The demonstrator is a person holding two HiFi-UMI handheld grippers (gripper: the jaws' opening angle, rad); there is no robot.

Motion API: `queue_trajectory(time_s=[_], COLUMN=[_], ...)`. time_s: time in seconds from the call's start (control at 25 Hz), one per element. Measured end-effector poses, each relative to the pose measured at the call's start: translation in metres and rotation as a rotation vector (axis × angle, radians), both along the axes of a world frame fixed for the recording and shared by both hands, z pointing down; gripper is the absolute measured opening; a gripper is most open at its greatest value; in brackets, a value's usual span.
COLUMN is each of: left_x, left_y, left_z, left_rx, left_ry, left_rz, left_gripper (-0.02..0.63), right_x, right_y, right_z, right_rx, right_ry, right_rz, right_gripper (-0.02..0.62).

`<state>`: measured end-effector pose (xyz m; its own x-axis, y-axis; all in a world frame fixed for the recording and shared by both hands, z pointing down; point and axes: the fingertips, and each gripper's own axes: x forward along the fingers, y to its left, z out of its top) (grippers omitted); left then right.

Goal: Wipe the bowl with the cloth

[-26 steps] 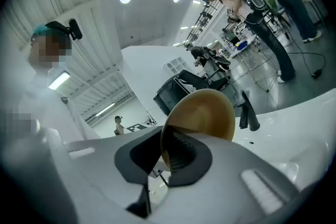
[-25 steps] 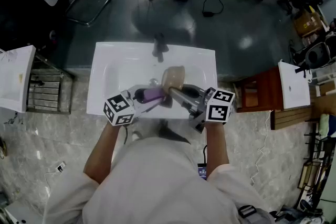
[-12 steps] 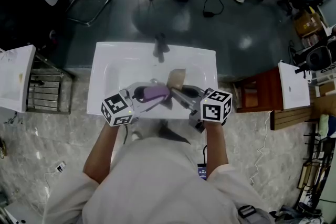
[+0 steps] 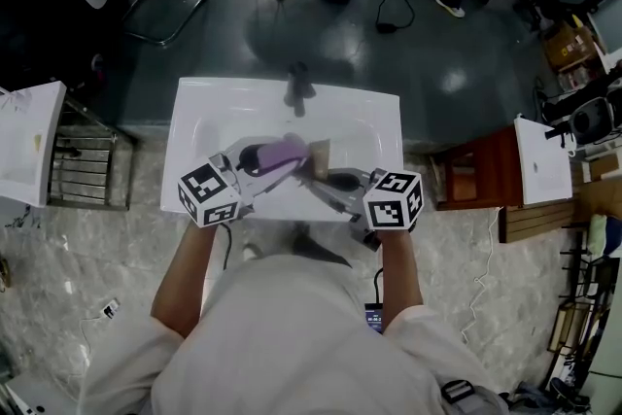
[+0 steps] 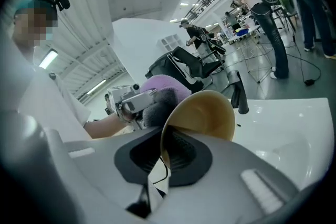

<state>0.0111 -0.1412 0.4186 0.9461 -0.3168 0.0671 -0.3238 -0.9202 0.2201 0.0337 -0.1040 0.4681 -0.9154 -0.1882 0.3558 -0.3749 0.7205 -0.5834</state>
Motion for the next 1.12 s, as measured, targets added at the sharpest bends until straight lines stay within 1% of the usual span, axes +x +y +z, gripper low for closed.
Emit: queue_trajectory(time_s=[0.16,0.4,0.48,0.6,0.68,0.88,1.04,1.12], left_x=[-0.006,-0.010,-0.011,-0.009,-0.006,0.001,0.009,0.012], left_y=[-0.008,-0.017,-0.018,-0.015,-0.010,0.000,0.011,0.014], left_z=[-0.001,0.003,0.008,0.020,0.025,0.027,0.023,0.023], left_rx=[0.004,-0.009,-0.008,-0.001,-0.004,-0.009,-0.009,-0.011], left_ry=[0.003,-0.004,-0.029,-0.087,-0.100,-0.105,-0.095,-0.095], left_rz=[-0.032,-0.074,-0.084,-0.080,-0.067,-0.034,-0.005,-0.005], left_gripper=[0.118,0.118,0.118,0.118,0.118,0.118,0.118,0.118], right_x=[-0.003,0.002,0.005,0.009,0.012,0.018,0.020,0.019], right_y=[0.005,0.007,0.008,0.006,0.003,-0.004,-0.009,-0.008], right_z=[-0.007,-0.024,-0.028,-0.038,-0.040,-0.036,-0.016,-0.010], right_rx=[-0.006,-0.018,-0.016,-0.011,-0.005,-0.001,0.007,0.004], right_ry=[-0.048,-0.148,-0.170,-0.231,-0.247,-0.229,-0.100,-0.069], right_rz=[-0.033,-0.032,-0.032,-0.021,-0.010,0.035,0.079,0.079], right_gripper=[0.012,0.012,0.012,0.012,0.012,0.012,0.012,0.012])
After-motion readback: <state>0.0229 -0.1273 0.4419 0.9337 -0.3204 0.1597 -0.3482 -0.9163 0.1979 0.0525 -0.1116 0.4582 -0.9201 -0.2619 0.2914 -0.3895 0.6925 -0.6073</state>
